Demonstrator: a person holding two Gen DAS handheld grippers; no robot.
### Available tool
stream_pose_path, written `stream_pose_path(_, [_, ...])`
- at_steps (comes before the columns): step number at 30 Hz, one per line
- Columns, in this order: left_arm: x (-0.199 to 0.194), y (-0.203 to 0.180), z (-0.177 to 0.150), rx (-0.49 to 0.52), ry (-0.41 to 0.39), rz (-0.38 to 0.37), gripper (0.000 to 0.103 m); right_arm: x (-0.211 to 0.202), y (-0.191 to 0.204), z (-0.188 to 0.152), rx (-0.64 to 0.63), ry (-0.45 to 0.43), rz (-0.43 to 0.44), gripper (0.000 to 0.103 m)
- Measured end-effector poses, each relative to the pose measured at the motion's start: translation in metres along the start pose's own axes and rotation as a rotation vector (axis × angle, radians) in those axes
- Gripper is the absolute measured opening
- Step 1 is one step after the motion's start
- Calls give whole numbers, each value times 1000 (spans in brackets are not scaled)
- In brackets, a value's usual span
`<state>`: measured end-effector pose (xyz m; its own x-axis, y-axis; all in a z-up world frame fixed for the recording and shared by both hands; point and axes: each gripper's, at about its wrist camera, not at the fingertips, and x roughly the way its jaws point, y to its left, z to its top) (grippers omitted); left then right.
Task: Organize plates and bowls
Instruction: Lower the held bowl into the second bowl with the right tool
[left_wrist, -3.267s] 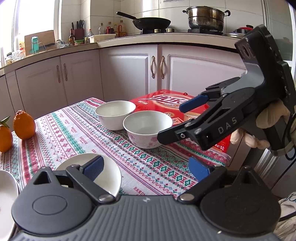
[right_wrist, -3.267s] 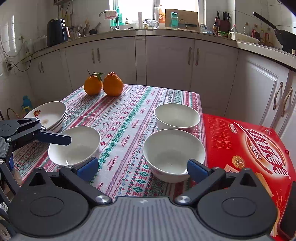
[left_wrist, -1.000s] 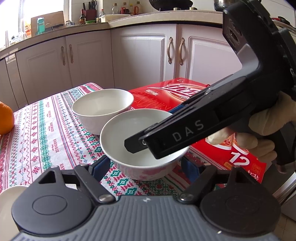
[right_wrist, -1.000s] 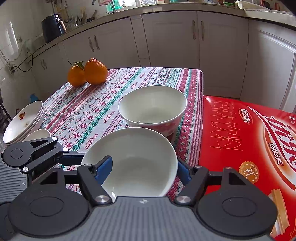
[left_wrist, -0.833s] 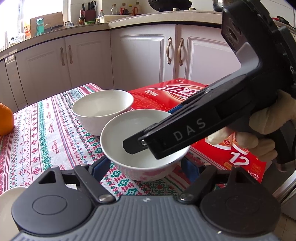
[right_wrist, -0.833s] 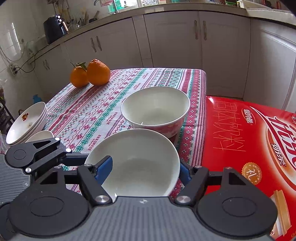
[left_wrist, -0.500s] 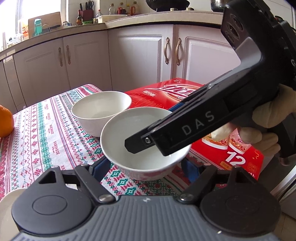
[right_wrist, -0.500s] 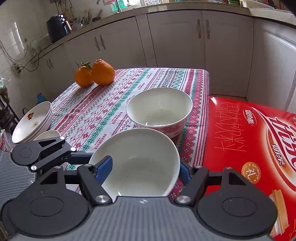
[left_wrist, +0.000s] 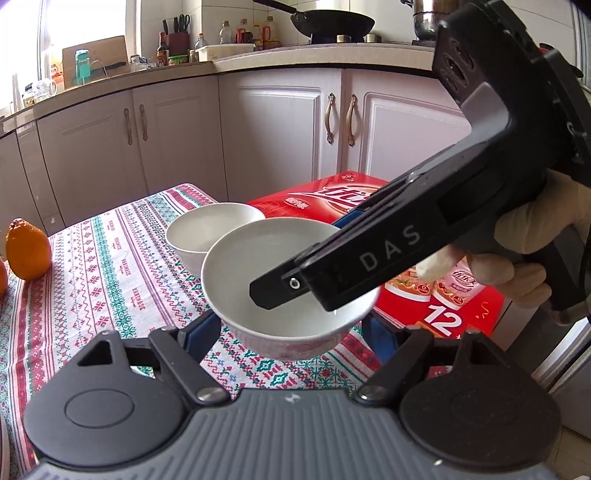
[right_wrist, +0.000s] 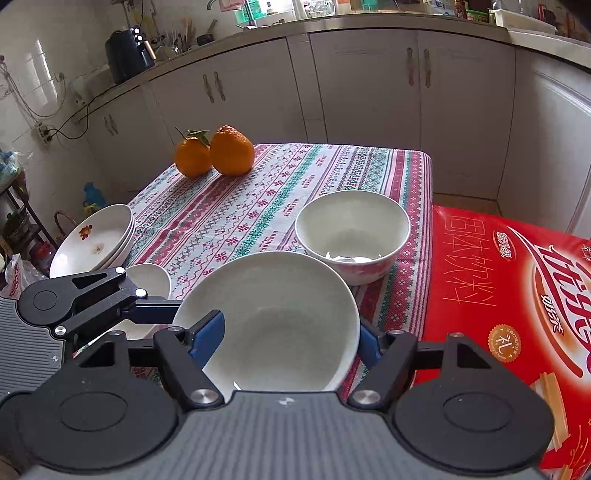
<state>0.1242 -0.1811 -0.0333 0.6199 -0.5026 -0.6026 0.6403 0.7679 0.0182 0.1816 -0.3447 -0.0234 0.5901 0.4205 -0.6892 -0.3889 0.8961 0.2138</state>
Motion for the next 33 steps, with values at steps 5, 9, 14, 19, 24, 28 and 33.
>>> stream_pose_path(5, [-23,5,-5,0,-7,23,83,-4,25,3,-37,-14,19,79])
stream_pose_path(9, [-41,15,-13,-24,-9,47,83,-1,46,6,-62,-21,44,79])
stream_pose_path(14, [-61,30,-23,-55,-16,90,83,10,71,12,-96,-24,75,79])
stream_pose_path(19, [-74,46,-32,-95,-15,116,83,24,94,18,-123,-13,104,79])
stream_pose_path(24, [-85,62,-41,-138,-22,131,82,40,111,23,-144,-5,119,79])
stream_pose_path(28, [-90,69,-45,-152,-21,147,83,48,122,27,-157,5,127,79])
stream_pose_path(33, [-88,78,-50,-182,-11,140,83,58,128,28,-160,20,129,79])
